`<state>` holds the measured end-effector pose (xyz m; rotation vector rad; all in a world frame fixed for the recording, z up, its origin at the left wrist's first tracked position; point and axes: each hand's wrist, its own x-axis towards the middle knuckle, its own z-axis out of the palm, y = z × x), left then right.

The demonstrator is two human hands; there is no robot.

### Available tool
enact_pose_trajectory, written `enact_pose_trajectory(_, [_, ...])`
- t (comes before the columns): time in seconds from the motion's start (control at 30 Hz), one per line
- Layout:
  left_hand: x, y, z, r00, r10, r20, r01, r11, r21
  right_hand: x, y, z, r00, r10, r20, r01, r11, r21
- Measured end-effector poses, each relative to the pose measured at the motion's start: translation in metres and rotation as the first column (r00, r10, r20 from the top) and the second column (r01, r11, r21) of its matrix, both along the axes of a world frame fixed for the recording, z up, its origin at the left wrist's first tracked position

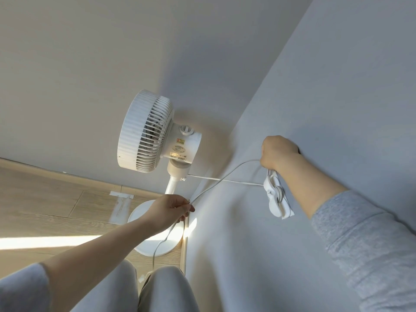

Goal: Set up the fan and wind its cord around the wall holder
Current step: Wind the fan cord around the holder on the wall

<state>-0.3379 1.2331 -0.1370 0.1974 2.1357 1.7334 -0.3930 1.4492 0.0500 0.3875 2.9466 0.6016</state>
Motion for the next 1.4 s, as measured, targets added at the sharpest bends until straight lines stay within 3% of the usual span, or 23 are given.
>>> enact_pose_trajectory(0.3, [0.003, 0.0, 0.027, 0.998, 0.027, -0.049, -0.026, 0.999, 0.03, 0.02, -0.006, 0.031, 0.992, -0.098, 0.079, 0.099, 0.995, -0.007])
enact_pose_trajectory(0.67, [0.018, -0.003, 0.053, 0.993, 0.049, -0.107, -0.05, 0.999, -0.003, 0.043, -0.009, 0.022, 0.999, -0.014, -0.052, 0.021, 0.991, 0.13])
enact_pose_trajectory(0.97, [0.02, -0.011, 0.066, 0.986, 0.054, -0.16, -0.063, 0.997, -0.048, 0.053, -0.007, 0.031, 0.998, -0.008, -0.067, 0.013, 0.996, 0.089])
enact_pose_trajectory(1.13, [0.028, -0.014, 0.06, 0.989, 0.097, -0.112, -0.096, 0.995, 0.014, 0.065, -0.008, 0.035, 1.0, -0.028, 0.007, 0.028, 0.999, -0.021])
enact_pose_trajectory(1.4, [0.046, -0.019, 0.051, 0.992, 0.072, -0.103, -0.075, 0.997, -0.029, 0.105, -0.014, 0.038, 0.989, -0.132, 0.066, 0.146, 0.936, -0.32])
